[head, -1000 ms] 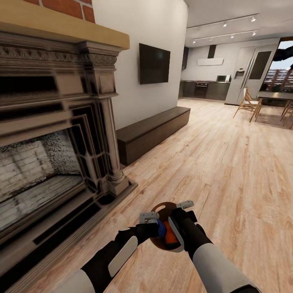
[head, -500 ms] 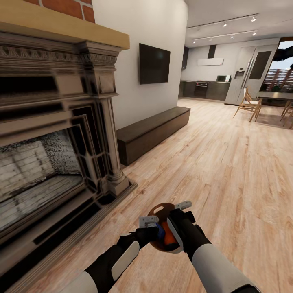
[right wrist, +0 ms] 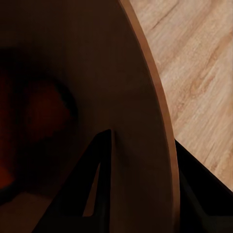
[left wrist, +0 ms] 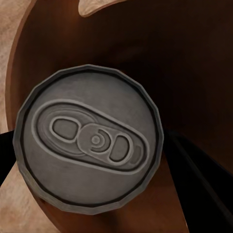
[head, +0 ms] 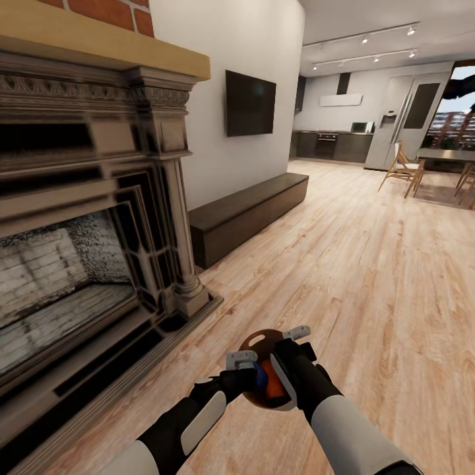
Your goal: Put the three can of soda from the living room inside the tash can in the kitchen.
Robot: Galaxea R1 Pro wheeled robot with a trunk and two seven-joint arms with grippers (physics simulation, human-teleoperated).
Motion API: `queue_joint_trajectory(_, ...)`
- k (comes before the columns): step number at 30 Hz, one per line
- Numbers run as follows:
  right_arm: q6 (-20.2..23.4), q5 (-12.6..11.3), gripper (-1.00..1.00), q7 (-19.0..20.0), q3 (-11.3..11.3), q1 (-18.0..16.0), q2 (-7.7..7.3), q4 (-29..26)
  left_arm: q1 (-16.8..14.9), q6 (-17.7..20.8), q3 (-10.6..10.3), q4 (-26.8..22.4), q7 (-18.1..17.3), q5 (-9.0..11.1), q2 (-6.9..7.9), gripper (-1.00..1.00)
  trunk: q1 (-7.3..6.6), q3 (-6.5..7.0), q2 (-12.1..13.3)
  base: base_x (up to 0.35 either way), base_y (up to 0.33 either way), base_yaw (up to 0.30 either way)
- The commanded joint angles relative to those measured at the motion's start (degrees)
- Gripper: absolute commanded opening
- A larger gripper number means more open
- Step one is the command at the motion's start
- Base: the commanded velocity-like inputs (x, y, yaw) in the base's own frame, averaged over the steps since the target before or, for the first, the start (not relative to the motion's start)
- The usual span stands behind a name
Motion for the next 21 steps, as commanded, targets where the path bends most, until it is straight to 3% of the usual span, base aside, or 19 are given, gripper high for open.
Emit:
queue_joint_trajectory(1,0.41,1.61,-1.0,0.11,0.0,-0.04,0.0,-0.81,0.01,0.12,0.04,0.82,0.02,-0.38,0.05,-1.0,0.0,0.01,0.0,0.0,0.0,0.0)
queue_joint_trajectory(21,0.41,1.61,-1.0,0.11,-0.03,-0.04,0.0,-0.55,0.04,0.2,0.03,-1.8,-0.36,-0.27,0.59,-1.0,0.0,0.01,0.0,0.0,0.0,0.0)
